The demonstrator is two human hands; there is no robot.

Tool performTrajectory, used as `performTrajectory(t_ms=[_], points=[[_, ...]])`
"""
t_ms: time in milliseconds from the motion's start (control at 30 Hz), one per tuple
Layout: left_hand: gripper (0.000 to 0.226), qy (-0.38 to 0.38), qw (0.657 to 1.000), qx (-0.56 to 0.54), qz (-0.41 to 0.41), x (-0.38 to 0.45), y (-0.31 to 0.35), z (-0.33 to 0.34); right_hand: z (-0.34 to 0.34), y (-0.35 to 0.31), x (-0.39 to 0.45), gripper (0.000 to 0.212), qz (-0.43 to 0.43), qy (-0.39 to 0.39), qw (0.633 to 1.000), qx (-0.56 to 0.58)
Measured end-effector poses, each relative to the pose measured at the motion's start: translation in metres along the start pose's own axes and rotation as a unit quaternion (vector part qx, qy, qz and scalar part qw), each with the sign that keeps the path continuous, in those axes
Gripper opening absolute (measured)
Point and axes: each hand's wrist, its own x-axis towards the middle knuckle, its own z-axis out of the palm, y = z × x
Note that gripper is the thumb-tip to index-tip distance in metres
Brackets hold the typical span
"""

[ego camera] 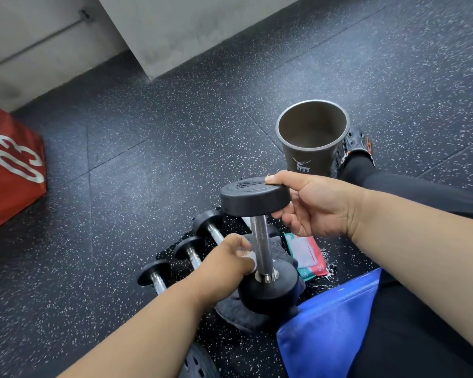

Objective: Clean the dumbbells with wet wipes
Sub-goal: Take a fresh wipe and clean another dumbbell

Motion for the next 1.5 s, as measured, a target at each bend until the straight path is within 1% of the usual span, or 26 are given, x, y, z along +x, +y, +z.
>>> performTrajectory(t_ms=[67,167,233,300,400,533,600,667,700,767,867,900,1000,1067,1167,1233,1333,1400,1500], points=[[0.037,-0.015,1.000,0.011,-0.006,0.002,-0.002,0.001,0.001,0.000,-0.001,0.035,0.001,0.002,1.000,0.001],[0.049,-0.029,0.999,0.017,0.004,0.005,-0.004,0.006,0.000,0.000,-0.001,0.036,0.001,0.001,1.000,0.002],[0.056,-0.040,0.999,0.002,0.014,0.008,-0.006,0.007,0.000,0.000,-0.001,0.037,-0.002,0.001,1.000,0.000],[0.055,-0.038,0.999,-0.017,0.017,0.010,-0.003,0.006,0.000,0.000,0.000,0.035,-0.005,-0.001,1.000,-0.003],[0.050,-0.028,0.999,-0.010,0.018,0.013,-0.003,0.005,-0.001,0.000,-0.001,0.035,-0.005,-0.003,1.000,-0.006],[0.047,-0.014,0.998,0.065,0.015,0.012,0.001,0.003,0.000,0.000,-0.001,0.035,-0.006,-0.006,1.000,-0.015],[0.041,0.018,0.992,0.125,0.027,0.010,0.007,-0.001,0.000,0.000,0.000,0.035,-0.007,-0.007,1.000,-0.021],[0.041,0.064,0.986,0.151,0.031,0.008,0.012,-0.005,0.000,0.000,0.000,0.035,-0.005,-0.007,1.000,-0.022],[0.041,0.069,0.985,0.154,0.033,0.007,0.013,-0.007,-0.001,0.000,0.000,0.035,-0.004,-0.006,1.000,-0.021],[0.037,0.047,0.983,0.172,0.035,0.001,0.015,-0.008,-0.001,0.000,0.001,0.037,-0.002,-0.003,1.000,-0.020],[0.035,-0.046,0.990,0.128,0.042,-0.012,0.022,-0.003,-0.001,-0.001,0.001,0.037,-0.003,0.000,1.000,-0.015],[0.040,-0.065,0.990,0.118,0.035,-0.013,0.023,-0.004,-0.001,-0.001,0.001,0.037,-0.003,0.000,1.000,-0.013],[0.069,-0.071,0.992,0.105,0.008,-0.001,0.017,-0.012,0.000,-0.001,0.001,0.037,-0.007,-0.001,1.000,-0.018],[0.077,-0.080,0.993,0.088,-0.010,0.003,0.012,-0.019,0.002,-0.001,0.000,0.036,-0.008,-0.004,1.000,-0.024],[0.072,-0.076,0.993,0.086,-0.002,0.006,0.004,-0.020,0.003,0.000,-0.001,0.035,-0.012,-0.006,0.999,-0.031],[0.070,-0.063,0.991,0.120,0.000,0.006,0.003,-0.019,0.003,0.002,-0.001,0.034,-0.016,-0.008,0.999,-0.035],[0.061,-0.058,0.987,0.146,0.018,0.002,0.002,-0.014,0.004,0.002,-0.002,0.033,-0.018,-0.010,0.999,-0.038],[0.059,-0.039,0.988,0.147,0.036,-0.002,0.004,-0.007,0.005,0.002,-0.002,0.032,-0.018,-0.012,0.999,-0.039],[0.047,-0.004,0.989,0.141,0.054,-0.002,0.001,0.002,0.005,0.002,-0.002,0.033,-0.022,-0.014,0.999,-0.041]])
